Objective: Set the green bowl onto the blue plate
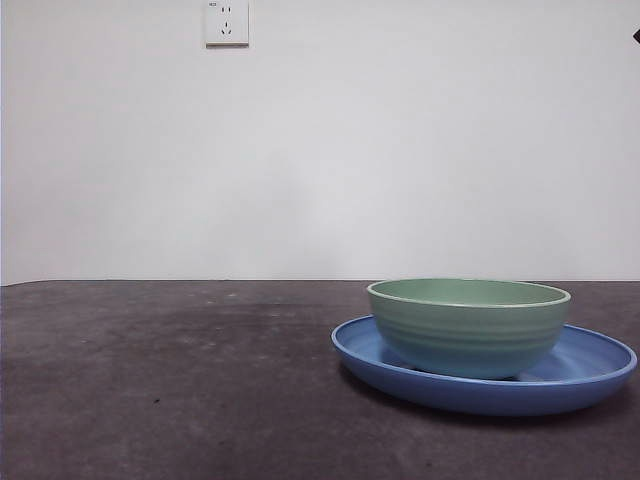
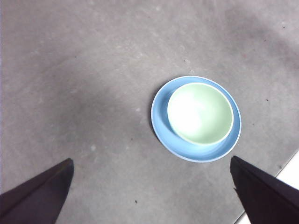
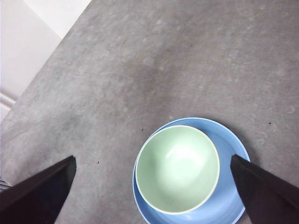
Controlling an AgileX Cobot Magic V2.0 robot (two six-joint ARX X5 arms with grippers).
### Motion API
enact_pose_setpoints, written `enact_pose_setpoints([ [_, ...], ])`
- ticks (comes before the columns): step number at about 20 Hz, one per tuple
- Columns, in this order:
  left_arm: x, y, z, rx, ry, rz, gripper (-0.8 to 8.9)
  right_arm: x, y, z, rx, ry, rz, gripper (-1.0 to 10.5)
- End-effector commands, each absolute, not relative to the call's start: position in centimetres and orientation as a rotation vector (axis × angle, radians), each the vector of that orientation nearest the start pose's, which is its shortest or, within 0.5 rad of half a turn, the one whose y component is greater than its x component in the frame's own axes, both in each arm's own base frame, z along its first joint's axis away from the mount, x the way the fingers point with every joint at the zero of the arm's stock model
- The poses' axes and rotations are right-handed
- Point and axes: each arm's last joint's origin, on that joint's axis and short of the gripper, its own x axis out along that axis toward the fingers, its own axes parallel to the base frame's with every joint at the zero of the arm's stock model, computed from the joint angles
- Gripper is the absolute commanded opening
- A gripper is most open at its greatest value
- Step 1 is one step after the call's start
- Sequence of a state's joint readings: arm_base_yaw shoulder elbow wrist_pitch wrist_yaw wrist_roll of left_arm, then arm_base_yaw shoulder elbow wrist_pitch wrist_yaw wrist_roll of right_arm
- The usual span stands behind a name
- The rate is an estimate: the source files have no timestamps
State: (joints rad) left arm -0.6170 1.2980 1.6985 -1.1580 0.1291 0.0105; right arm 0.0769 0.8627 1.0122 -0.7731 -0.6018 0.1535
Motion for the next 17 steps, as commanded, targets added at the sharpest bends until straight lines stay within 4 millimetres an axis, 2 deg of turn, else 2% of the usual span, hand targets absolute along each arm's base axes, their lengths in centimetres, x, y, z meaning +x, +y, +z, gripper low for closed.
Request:
enact_pose_setpoints([
  [1, 15.9, -11.7, 42.6, 0.197, 0.713, -0.717, 6.02, 15.5, 2.9, 35.2, 0.293, 0.64, 0.617, 6.2],
  [7, 11.0, -8.5, 38.0, 0.107, 0.597, -0.79, 6.02, 15.5, 2.9, 35.2, 0.291, 0.639, 0.618, 6.2],
  [11, 8.6, -6.8, 35.3, 0.041, 0.543, -0.792, 5.99, 15.5, 2.9, 35.2, 0.291, 0.639, 0.618, 6.2],
  [14, 7.6, -6.1, 34.2, 0.035, 0.55, -0.79, 5.99, 15.5, 2.9, 35.2, 0.291, 0.639, 0.618, 6.2],
  [17, 7.2, -5.9, 34.3, 0.01, 0.534, -0.8, 5.98, 15.5, 2.9, 35.2, 0.292, 0.64, 0.617, 6.2],
])
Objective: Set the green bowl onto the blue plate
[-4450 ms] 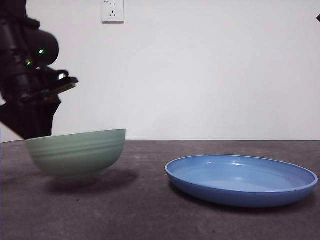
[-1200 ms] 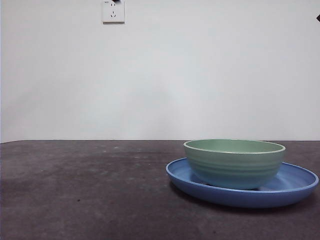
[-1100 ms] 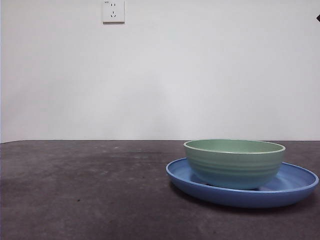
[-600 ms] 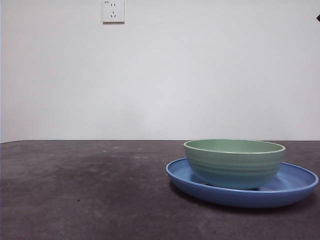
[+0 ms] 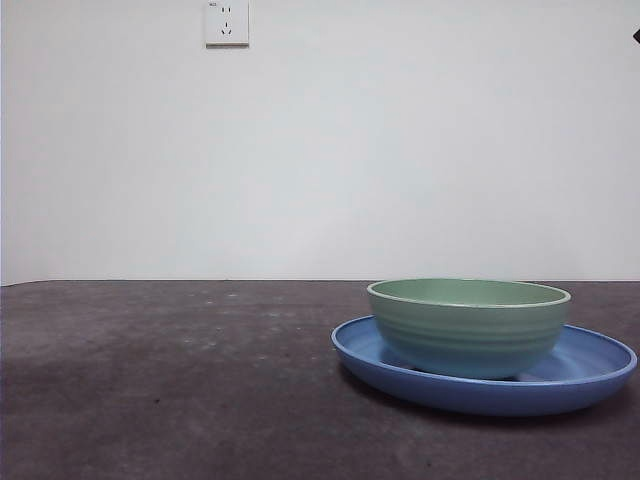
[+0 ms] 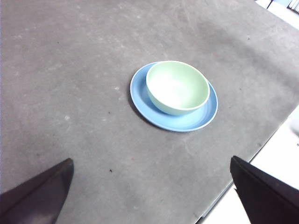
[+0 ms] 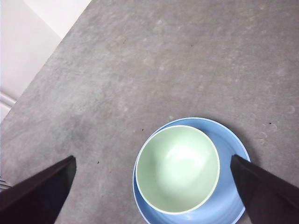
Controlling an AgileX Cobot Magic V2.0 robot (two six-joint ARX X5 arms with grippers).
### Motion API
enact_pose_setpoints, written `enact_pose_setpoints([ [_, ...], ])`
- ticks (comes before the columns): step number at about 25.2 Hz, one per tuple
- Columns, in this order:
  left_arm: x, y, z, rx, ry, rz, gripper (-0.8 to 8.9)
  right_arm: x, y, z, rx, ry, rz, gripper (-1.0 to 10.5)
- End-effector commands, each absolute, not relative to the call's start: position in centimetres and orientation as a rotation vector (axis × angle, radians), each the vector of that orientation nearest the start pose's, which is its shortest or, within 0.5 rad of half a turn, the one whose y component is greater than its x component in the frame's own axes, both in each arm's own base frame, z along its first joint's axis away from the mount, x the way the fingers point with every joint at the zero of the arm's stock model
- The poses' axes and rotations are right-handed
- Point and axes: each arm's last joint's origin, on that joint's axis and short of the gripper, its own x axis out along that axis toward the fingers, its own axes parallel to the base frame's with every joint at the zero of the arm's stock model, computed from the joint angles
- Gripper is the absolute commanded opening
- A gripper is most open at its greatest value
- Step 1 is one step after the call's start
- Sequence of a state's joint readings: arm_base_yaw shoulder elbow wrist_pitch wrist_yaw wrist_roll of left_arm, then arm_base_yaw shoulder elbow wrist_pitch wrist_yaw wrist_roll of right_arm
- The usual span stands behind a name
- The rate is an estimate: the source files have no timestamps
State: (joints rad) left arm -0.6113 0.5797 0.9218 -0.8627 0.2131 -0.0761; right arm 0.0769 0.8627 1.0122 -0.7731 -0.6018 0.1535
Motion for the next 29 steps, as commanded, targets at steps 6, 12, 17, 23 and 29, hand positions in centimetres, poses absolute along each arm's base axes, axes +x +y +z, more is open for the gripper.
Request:
enact_pose_setpoints([
  [6, 7.0, -5.8, 34.4, 0.001, 0.535, -0.819, 5.98, 15.5, 2.9, 35.2, 0.296, 0.645, 0.616, 6.2],
  [12, 6.9, -5.9, 34.4, -0.034, 0.553, -0.862, 5.98, 15.8, 2.9, 34.5, 0.323, 0.718, 0.599, 6.2],
  [17, 6.8, -6.0, 34.4, -0.063, 0.567, -0.901, 5.98, 16.9, 2.9, 32.4, 0.371, 0.926, 0.565, 6.2],
  [23, 6.5, -5.8, 34.5, -0.068, 0.556, -0.904, 5.98, 19.7, 2.8, 29.7, 0.371, 1.088, 0.548, 6.2],
  [29, 6.4, -5.7, 34.6, -0.068, 0.55, -0.905, 5.98, 23.1, 2.1, 27.2, 0.392, 1.135, 0.505, 6.2],
])
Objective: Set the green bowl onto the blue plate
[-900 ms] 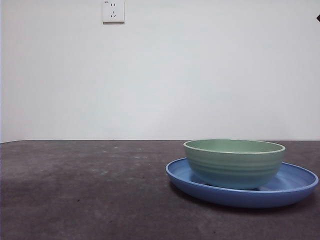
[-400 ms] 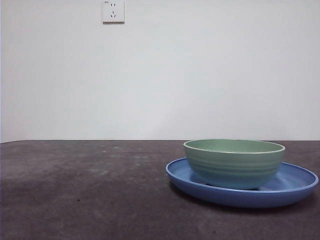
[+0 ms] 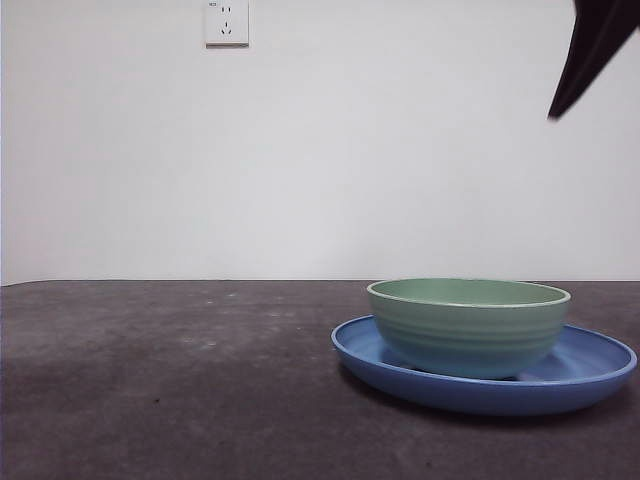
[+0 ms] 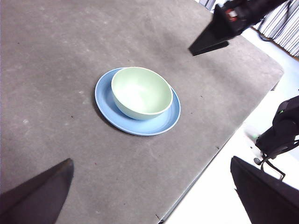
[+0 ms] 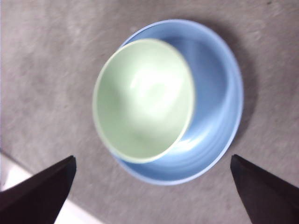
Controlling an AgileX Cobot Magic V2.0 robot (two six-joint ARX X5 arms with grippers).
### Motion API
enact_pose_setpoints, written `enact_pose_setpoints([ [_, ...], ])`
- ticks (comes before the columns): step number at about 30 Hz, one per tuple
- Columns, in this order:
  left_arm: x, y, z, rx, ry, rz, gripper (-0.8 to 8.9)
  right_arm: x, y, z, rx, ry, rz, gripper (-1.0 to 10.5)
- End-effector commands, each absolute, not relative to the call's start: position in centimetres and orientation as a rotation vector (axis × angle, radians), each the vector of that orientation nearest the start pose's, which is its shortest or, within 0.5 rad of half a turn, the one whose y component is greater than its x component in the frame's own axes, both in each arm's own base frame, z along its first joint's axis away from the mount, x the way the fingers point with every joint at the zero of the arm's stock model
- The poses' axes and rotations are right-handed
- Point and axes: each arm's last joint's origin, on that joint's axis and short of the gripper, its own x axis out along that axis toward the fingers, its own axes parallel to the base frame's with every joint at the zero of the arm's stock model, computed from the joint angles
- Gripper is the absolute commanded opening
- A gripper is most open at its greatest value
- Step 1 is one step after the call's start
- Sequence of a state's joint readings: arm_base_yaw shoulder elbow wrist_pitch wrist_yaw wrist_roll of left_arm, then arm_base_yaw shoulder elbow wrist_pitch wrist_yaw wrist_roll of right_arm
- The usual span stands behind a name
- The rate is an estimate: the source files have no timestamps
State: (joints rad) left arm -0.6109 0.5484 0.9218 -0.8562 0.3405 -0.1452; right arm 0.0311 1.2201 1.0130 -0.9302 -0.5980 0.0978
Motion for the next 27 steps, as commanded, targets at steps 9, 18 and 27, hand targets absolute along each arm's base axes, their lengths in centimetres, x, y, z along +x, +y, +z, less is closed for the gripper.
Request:
enact_pose_setpoints([
  [9, 6.4, -5.7, 34.6, -0.068, 0.549, -0.905, 5.98, 27.3, 0.9, 22.7, 0.417, 1.205, 0.471, 5.0],
  [18, 6.4, -5.7, 34.6, -0.068, 0.549, -0.905, 5.98, 29.8, 0.9, 19.1, 0.416, 1.234, 0.477, 3.3],
  [27, 6.4, -5.7, 34.6, -0.069, 0.548, -0.905, 5.98, 30.6, 1.3, 16.4, 0.421, 1.319, 0.494, 2.6],
])
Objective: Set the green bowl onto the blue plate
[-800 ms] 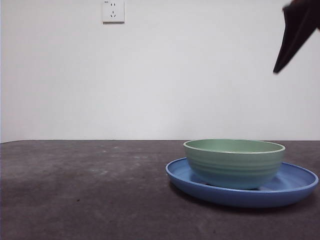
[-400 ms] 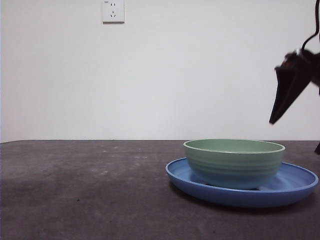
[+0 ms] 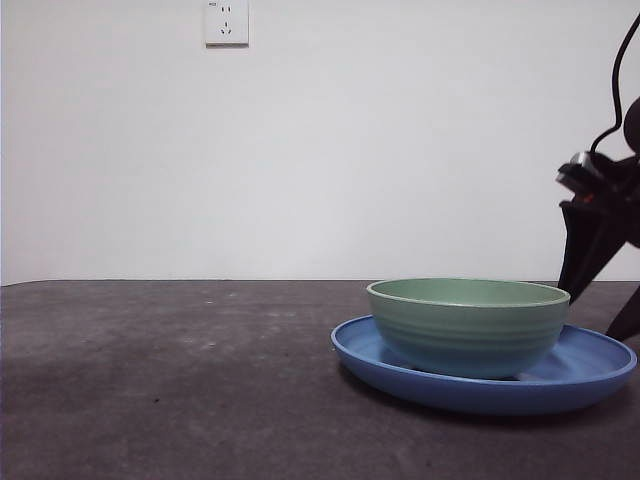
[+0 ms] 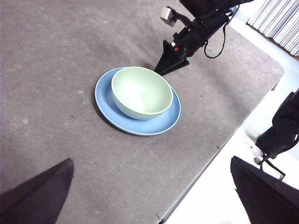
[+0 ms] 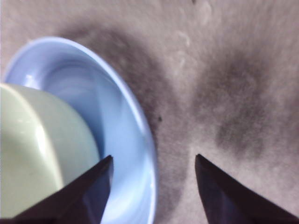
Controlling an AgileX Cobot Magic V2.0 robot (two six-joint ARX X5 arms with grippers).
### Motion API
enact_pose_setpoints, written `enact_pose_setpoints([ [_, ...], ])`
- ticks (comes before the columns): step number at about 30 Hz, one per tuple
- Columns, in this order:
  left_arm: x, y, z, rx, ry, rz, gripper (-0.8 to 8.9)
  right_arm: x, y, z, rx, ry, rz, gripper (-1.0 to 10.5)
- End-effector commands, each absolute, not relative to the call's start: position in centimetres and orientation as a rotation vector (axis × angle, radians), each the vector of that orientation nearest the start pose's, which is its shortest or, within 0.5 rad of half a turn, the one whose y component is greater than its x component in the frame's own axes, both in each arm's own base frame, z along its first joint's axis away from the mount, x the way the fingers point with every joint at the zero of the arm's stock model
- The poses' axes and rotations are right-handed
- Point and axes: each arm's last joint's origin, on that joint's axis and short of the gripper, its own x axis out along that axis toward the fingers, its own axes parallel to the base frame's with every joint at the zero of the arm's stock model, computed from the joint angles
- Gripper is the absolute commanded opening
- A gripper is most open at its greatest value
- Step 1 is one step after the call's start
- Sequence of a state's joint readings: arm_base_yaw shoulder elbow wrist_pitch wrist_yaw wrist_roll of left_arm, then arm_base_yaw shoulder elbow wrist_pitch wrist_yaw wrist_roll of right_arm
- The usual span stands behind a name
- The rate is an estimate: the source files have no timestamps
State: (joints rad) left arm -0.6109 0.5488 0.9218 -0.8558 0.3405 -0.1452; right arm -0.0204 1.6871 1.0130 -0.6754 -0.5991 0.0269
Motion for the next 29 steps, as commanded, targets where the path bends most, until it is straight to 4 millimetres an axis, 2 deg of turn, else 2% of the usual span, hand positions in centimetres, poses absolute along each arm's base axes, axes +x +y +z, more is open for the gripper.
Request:
enact_pose_setpoints([
  [1, 6.4, -5.7, 34.6, -0.069, 0.548, -0.905, 5.99, 30.6, 1.4, 16.2, 0.416, 1.326, 0.499, 2.6],
  [12, 6.4, -5.7, 34.6, -0.069, 0.548, -0.905, 5.98, 30.6, 2.5, 15.5, 0.38, 1.354, 0.54, 0.1],
  [21, 6.4, -5.7, 34.6, -0.069, 0.548, -0.905, 5.98, 30.6, 3.2, 15.6, 0.367, 1.357, 0.553, 0.1],
  [29, 6.4, -5.7, 34.6, -0.068, 0.548, -0.905, 5.98, 31.1, 3.5, 16.9, 0.366, 1.343, 0.553, 0.1],
])
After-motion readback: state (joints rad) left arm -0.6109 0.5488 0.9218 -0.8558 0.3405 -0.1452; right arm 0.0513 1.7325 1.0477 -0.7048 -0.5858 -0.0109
